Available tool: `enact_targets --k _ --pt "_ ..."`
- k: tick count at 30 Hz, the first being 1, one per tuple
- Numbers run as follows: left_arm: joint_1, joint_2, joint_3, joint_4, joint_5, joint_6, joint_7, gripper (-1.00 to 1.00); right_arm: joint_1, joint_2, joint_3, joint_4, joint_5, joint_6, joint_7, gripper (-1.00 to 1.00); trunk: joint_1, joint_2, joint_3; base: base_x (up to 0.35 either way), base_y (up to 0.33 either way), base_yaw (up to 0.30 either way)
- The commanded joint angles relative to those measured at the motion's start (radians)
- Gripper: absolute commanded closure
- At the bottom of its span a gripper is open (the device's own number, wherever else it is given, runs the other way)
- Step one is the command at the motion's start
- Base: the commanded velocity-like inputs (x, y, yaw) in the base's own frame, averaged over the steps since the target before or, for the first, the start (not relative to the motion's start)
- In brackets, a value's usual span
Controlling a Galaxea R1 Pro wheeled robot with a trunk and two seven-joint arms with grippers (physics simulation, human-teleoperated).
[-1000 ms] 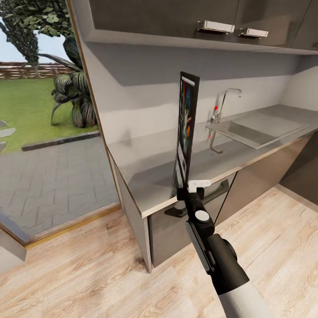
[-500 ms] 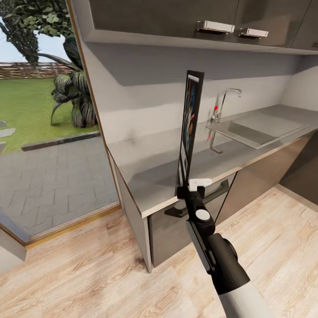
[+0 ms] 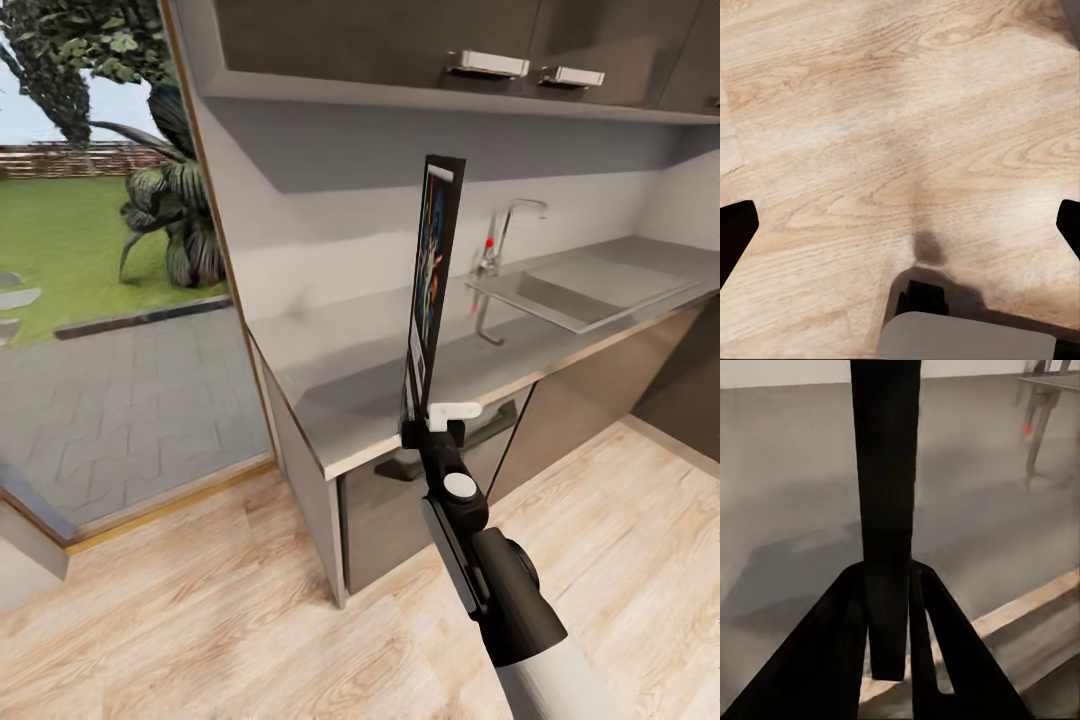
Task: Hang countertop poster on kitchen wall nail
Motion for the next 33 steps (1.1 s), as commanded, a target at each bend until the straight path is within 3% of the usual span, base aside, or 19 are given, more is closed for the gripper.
enact_targets --k 1,12,29,33 --pt "0.001 0.000 -0.002 -0.001 0.010 -0.001 0.000 -1.00 -0.001 0.000 0.002 -0.001 -0.001 0.006 -0.005 1.00 -0.001 0.000 -0.001 -0.266 0.000 0.154" --pt "0.001 0.000 -0.002 0.000 0.010 -0.001 0.000 -1.00 0.000 0.000 0.002 -0.001 -0.001 0.008 -0.006 1.00 -0.001 0.000 0.003 -0.129 0.035 0.253" --pt "0.001 0.000 -0.002 -0.001 0.010 -0.003 0.000 -1.00 -0.001 0.000 0.003 -0.001 -0.004 0.008 -0.006 1.00 -0.001 0.000 0.010 -0.297 0.119 0.277" --pt "0.001 0.000 0.000 -0.001 0.010 -0.033 0.000 -1.00 -0.001 0.000 0.005 -0.001 -0.004 0.008 -0.006 1.00 -0.001 0.000 0.012 -0.315 0.108 0.277"
